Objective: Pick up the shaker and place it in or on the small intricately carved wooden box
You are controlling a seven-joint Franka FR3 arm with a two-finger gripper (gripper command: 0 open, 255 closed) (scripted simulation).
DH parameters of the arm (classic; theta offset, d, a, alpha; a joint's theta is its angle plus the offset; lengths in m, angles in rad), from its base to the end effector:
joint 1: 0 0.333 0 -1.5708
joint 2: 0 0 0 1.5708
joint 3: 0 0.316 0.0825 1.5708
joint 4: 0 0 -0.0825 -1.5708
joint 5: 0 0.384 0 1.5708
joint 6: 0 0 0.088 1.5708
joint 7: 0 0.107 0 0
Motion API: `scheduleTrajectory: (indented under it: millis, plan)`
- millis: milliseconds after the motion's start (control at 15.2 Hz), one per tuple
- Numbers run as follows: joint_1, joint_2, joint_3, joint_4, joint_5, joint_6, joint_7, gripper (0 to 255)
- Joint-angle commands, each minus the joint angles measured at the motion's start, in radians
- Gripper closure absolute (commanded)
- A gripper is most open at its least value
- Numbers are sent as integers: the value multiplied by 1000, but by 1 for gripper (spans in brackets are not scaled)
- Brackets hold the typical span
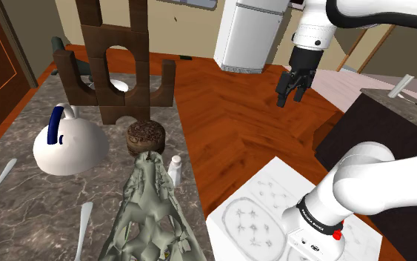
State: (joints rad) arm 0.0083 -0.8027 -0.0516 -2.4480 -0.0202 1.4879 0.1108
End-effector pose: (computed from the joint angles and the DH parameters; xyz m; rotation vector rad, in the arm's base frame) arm 0.2890 -0.0182 0.5457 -3.1144 0.2113 0.2481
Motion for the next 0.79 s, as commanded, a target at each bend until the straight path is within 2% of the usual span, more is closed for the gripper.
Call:
scheduleTrajectory:
  millis: [0,726]
  plan:
    - [0,0,0,0,0,0,0,0]
    - [99,246,166,27,192,180,185,0]
